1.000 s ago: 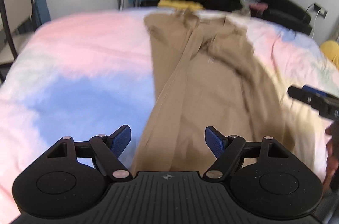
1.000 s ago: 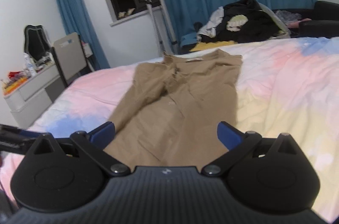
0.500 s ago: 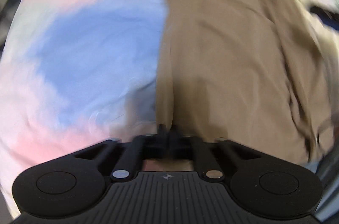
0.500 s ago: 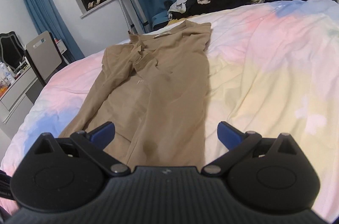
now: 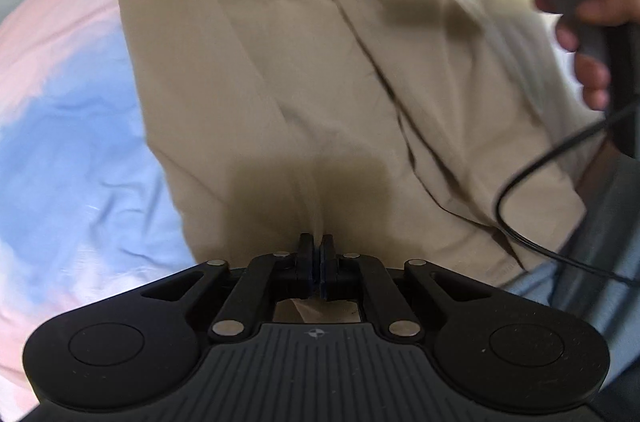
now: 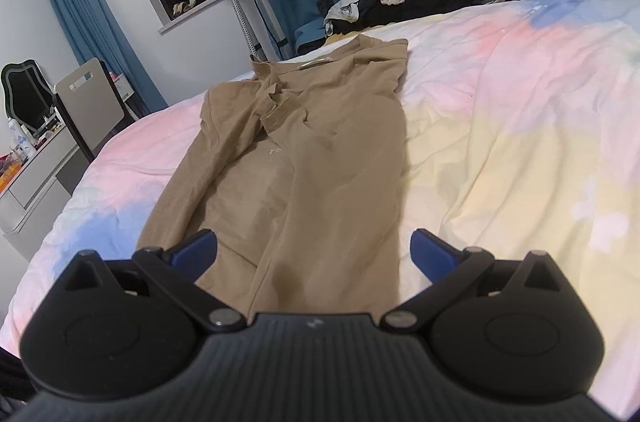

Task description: Fold clothes

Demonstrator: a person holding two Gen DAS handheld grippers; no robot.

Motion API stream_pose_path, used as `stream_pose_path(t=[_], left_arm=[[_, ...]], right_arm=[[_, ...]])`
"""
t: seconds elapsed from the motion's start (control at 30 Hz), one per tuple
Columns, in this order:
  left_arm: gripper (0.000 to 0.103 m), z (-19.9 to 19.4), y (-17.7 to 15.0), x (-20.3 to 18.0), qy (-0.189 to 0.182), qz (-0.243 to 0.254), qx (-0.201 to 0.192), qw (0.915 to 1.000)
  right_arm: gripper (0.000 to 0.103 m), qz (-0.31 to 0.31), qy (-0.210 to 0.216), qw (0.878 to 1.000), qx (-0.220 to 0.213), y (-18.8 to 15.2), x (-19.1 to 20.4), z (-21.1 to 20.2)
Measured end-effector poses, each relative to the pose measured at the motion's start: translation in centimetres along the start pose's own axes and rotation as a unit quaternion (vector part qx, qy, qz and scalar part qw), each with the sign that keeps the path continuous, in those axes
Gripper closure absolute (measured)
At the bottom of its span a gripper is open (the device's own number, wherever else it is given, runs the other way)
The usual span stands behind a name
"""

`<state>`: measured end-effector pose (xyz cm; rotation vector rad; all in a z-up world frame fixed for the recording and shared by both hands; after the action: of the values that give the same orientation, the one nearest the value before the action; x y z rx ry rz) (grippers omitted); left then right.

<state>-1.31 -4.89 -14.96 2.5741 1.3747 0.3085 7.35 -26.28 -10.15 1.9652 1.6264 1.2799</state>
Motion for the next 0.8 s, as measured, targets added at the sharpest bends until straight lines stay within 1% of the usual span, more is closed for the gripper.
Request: stream_pose_path(t=[0.03, 0.07, 0.1, 0.17, 0.23, 0.3, 0.33, 0.37, 0.4, 0.47, 0.53, 0.57, 0.63, 0.7, 0.73, 0.8], left_arm=[[0.086, 0.4, 0.0, -0.1, -0.004, 0.001, 0.001, 1.0000], [0.073, 0.4, -0.1, -0.3, -0.014, 0.003, -0.002, 0.9999], [0.066, 0.3, -0.1, -0.5, -0.025, 0.007, -0.006, 0.9997], [0.035, -0.4, -0.3, -1.0, -0.049, 0.014, -0.016, 0.9986], [0.025, -1.3, -0.6, -1.6, -0.068, 0.023, -0.028, 0.9970], [0.025, -2.9, -0.9, -1.8, -0.086, 0.025, -0.061, 0.9941], [0.022, -3.9, -0.9, -1.7, -0.097, 0.021, -0.081, 0.9918], [0.019, -4.7, -1.0, -1.2, -0.103, 0.007, -0.095, 0.9901], [0.018, -5.5, -1.0, -0.5, -0.108, -0.012, -0.108, 0.9882], [0.016, -6.5, -1.3, 1.2, -0.114, -0.074, -0.126, 0.9826], [0.016, -6.9, -1.8, 3.5, -0.116, -0.143, -0.138, 0.9732], [0.016, -6.6, -2.3, 5.1, -0.113, -0.186, -0.138, 0.9663], [0.016, -5.6, -3.4, 8.0, -0.113, -0.276, -0.121, 0.9467], [0.016, -4.5, -4.4, 10.2, -0.114, -0.347, -0.106, 0.9248], [0.016, -4.1, -4.5, 10.4, -0.111, -0.354, -0.097, 0.9234], [0.016, -3.6, -4.4, 10.1, -0.103, -0.346, -0.079, 0.9292]], right_arm=[[0.000, 0.001, -0.001, 1.000, 0.001, 0.0, -0.1, 0.0], [0.000, 0.002, -0.001, 1.000, 0.002, 0.0, -0.1, 0.0], [0.000, 0.001, -0.002, 1.000, 0.003, -0.1, -0.1, 0.1], [0.000, -0.001, -0.005, 1.000, 0.006, -0.2, -0.2, 0.2], [0.000, -0.002, -0.005, 1.000, 0.010, -0.4, -0.1, 0.3], [0.000, -0.003, -0.003, 1.000, 0.014, -0.5, -0.1, 0.3], [0.000, -0.002, -0.001, 1.000, 0.015, -0.6, -0.1, 0.3], [0.000, 0.000, 0.000, 1.000, 0.016, -0.6, -0.1, 0.3], [0.000, 0.004, 0.001, 1.000, 0.016, -0.6, -0.2, 0.2], [0.000, 0.014, 0.005, 1.000, 0.018, -0.5, -0.4, 0.0], [0.000, 0.031, 0.008, 0.999, 0.027, -0.7, -0.8, 0.0], [0.000, 0.040, 0.009, 0.999, 0.033, -0.9, -1.0, -0.1], [0.000, 0.057, 0.010, 0.997, 0.048, -1.5, -1.4, -0.4], [0.000, 0.069, 0.006, 0.996, 0.061, -2.2, -1.8, -0.9], [0.000, 0.069, 0.000, 0.996, 0.064, -2.4, -1.9, -1.3], [0.000, 0.068, -0.019, 0.995, 0.066, -2.9, -2.2, -2.2]])
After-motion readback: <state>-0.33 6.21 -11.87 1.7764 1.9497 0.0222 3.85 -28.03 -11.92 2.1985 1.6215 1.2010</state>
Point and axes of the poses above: each gripper's, at about its wrist camera, not at the fingertips, and z roughly the way its jaws point, x to its left, y to its top, the point moved 8 cm from there along z, roughly the way its jaws point, and after that the axes turned 4 degrees about z, right-handed, at the moved point
